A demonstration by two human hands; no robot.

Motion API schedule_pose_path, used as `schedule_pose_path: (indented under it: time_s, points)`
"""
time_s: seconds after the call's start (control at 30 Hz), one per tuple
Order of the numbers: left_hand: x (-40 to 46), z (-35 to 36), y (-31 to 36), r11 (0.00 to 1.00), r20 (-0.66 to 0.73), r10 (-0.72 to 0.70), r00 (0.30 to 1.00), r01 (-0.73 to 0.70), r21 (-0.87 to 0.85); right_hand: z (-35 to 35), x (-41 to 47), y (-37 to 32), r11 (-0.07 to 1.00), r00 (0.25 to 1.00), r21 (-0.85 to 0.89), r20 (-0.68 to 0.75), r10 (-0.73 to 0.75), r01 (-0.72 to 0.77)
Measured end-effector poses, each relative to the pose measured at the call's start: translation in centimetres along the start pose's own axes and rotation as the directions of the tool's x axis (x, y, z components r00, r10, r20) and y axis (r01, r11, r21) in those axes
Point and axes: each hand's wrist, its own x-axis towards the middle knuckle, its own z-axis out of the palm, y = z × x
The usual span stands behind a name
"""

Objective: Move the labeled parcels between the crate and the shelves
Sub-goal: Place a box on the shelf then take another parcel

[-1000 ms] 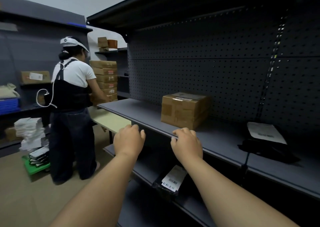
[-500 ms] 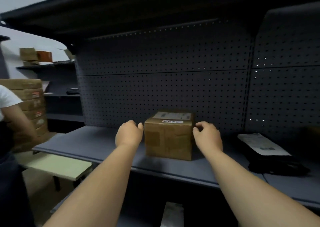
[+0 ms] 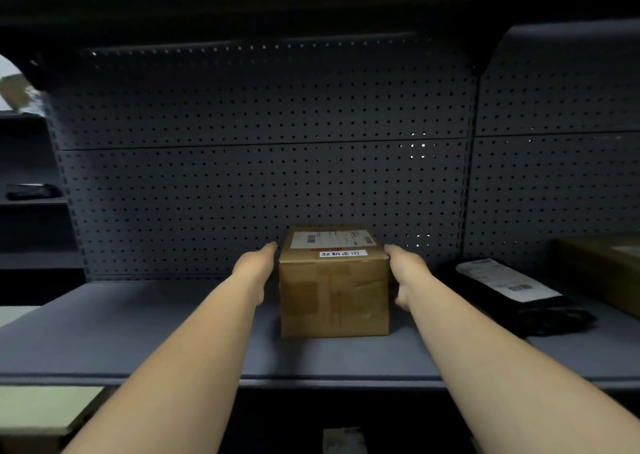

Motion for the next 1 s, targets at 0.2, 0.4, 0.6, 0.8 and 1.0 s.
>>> schedule_pose_path:
  time_s: [0.2,0.4,0.6,0.8,1.0]
  points:
    - [0.7,0.5,-0.2,0.995,0.105,-0.021,0.994,0.03,-0.09,0.5,0.4,0.3,1.0,1.0,0.011,0.017,0.016,-0.016]
    - [-0.1,0.5,-0.4,0.99,0.108,-0.002,0.994,0.017,-0.139,0.3,0.3,0.7,1.0,1.0,0.019,0.015,-0.01,0.01]
    - [-1.7,0.2,-1.2,0.98,0.048,0.092,0.995,-0.083,-0.18,-0.3,-0.7,0.9,0.999,0.998,0.012,0.04,-0.042,0.041]
    - [-4.9,-0.5,-2.4,0.964,-0.027,0.206,0.978,-0.208,-0.165,-1.7,-2.8,1.2,0.996,0.99,0.033,0.11,-0.085,0.081]
    - [-8.9,-0.4,-3.5,0.939,-0.064,0.294,0.954,-0.3,-0.165,-3.7,-5.5,2.0,0.983,0.97,0.042,0.161,-0.184,0.18]
